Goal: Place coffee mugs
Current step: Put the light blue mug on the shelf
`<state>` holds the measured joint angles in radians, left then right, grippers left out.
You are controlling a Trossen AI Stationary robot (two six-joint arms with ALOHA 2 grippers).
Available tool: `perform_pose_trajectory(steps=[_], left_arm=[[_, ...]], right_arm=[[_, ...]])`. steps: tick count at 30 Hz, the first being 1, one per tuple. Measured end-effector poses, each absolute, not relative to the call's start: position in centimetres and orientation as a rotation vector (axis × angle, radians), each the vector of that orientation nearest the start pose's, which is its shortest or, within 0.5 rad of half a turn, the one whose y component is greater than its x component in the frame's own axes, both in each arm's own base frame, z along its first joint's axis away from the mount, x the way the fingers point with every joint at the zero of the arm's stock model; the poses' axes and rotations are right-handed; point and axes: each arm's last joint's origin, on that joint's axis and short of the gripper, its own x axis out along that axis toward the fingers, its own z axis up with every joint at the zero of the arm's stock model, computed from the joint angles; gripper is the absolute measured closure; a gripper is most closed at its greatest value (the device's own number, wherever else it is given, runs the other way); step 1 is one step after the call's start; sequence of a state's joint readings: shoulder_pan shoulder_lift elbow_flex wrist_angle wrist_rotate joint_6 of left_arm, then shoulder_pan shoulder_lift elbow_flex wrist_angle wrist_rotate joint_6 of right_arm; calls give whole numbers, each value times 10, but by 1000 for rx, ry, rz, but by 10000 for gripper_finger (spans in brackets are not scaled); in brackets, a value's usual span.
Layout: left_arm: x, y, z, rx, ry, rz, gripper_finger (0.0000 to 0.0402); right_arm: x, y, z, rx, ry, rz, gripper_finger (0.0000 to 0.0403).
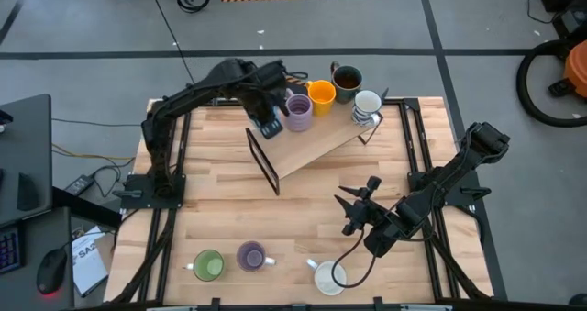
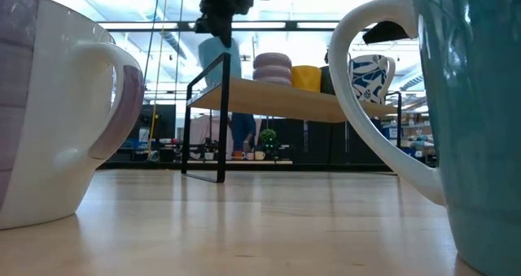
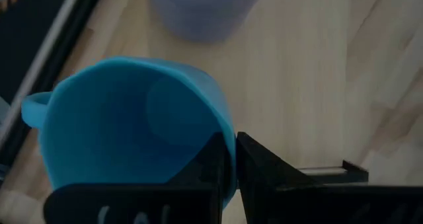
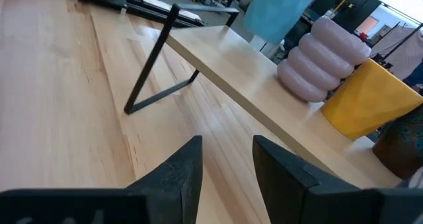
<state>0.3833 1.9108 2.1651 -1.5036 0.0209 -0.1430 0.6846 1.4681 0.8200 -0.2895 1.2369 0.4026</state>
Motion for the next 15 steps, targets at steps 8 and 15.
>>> perform_pose_trajectory(steps=[8,15], left_arm=[[350,136,362,-400,1257,427,370],[353,135,358,-394,1266,412,370]], right_arm=[[228,151,205,-407,421,-587,264],[228,151,205,-406,423,-583,264]])
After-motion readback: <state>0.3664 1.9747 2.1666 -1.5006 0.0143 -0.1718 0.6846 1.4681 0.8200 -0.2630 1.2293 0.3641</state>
